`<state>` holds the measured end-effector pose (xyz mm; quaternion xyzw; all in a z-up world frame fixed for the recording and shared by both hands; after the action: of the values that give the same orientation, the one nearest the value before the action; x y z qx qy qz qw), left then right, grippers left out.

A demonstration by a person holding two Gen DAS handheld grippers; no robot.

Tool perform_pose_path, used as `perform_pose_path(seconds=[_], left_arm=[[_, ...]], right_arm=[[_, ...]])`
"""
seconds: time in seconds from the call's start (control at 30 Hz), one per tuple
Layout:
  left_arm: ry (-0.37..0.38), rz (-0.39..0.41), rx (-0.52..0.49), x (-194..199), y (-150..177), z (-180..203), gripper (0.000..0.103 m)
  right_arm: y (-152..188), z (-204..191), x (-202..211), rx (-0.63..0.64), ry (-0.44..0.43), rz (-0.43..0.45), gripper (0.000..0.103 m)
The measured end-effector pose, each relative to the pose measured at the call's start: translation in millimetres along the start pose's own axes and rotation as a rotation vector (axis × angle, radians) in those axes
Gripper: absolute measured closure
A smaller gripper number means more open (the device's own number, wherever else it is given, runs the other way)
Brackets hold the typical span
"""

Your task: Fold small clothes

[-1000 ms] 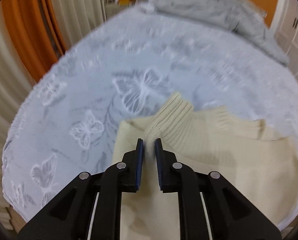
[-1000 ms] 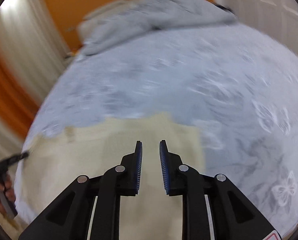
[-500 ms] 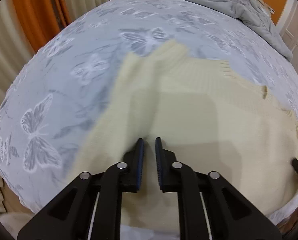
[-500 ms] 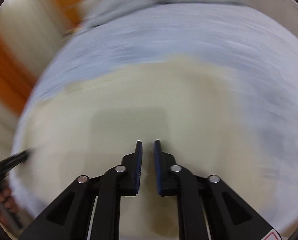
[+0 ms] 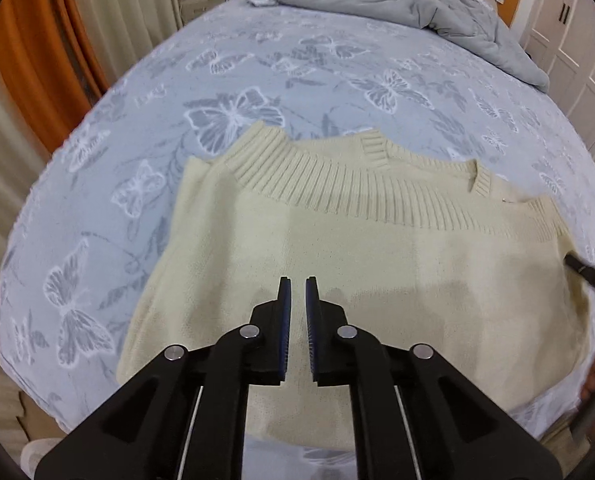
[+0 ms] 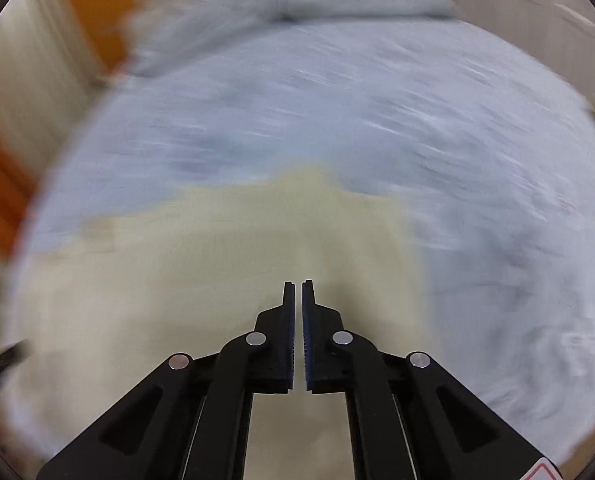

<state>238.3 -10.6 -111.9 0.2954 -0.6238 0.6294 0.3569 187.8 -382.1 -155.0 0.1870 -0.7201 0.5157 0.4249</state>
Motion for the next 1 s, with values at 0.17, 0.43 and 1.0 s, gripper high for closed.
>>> perform_pose_path(seconds=[0.17, 0.43, 1.0], left_arm=[[-0.033, -0.008, -0.013, -6, 4, -14, 0.095], [-0.057, -0.061, 0.027, -12, 25, -31, 0.095], [0.057, -0.073, 0.238, 13, 79, -82, 0.094]], right_arm=[[-4, 26, 29, -0.11, -0.105, 0.035, 0.097], [40, 30, 39, -0.101, -0.082, -0.014, 0.097], [65, 30, 85, -0.125, -0.105, 0.036, 0.052]])
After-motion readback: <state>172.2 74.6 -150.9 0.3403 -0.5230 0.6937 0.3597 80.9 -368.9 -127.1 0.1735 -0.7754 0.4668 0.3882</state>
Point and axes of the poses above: each gripper's, at about its wrist camera, not at the fingertips, and x roughly against the way its jaws point, z to its right, y to its underside, the point moved 6 cm from there along -x, roughly the way its jaws point, and after that the axes turned 6 degrees about z, right-handed, at the moved point
